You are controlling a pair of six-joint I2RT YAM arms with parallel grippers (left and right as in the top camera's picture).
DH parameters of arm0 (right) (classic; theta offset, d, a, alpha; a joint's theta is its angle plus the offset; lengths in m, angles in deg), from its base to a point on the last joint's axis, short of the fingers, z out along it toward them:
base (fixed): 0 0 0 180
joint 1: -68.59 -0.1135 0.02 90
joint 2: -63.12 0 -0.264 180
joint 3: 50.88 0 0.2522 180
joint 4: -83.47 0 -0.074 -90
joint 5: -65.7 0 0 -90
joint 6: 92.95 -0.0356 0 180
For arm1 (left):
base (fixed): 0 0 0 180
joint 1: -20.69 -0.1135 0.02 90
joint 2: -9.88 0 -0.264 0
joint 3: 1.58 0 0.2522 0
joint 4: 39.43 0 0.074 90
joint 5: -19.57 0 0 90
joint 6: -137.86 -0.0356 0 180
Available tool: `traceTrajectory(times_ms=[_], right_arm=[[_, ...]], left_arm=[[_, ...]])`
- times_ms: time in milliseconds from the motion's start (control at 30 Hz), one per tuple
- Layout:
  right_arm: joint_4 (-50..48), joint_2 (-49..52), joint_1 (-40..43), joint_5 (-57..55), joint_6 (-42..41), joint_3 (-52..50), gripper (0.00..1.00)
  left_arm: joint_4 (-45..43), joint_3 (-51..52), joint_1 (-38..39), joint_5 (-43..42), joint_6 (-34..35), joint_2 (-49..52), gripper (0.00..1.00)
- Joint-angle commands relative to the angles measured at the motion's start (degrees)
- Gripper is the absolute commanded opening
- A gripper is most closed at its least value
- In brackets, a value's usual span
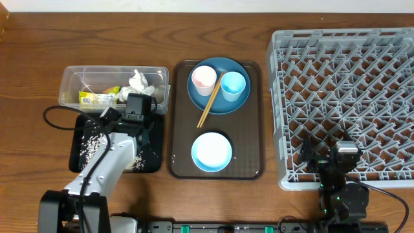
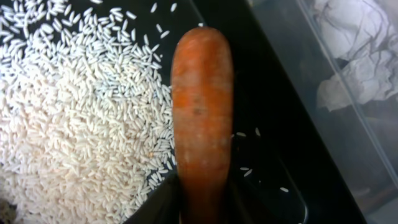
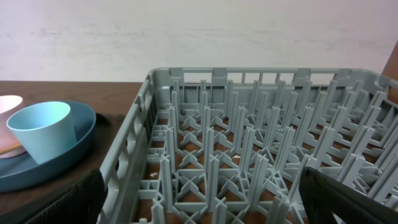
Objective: Sort waste into correct bins and load items into the dishwasher rack
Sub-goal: 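Carry the carrot left and release it onto the black tray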
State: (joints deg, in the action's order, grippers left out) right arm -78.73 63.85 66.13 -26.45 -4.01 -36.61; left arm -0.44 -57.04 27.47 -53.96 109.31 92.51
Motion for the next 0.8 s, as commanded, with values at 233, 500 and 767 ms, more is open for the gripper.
traceTrajectory(times_ms=[233, 500, 767], right_arm=[[0.1, 0.0, -0.5, -0.2, -0.2, -0.2, 0.99], [0.1, 0.0, -0.5, -0.2, -0.2, -0.2, 0.99], [0.1, 0.0, -0.5, -0.2, -0.2, -0.2, 0.99]], left_arm=[[-0.9, -0.7, -0.3, 0.5, -7.6, -1.9, 0.34], [0.0, -2.1, -0.3, -8.5, -17.1, -14.6, 0.35], [0.9, -2.1, -0.3, -33.1, -30.4, -27.8, 0.36]])
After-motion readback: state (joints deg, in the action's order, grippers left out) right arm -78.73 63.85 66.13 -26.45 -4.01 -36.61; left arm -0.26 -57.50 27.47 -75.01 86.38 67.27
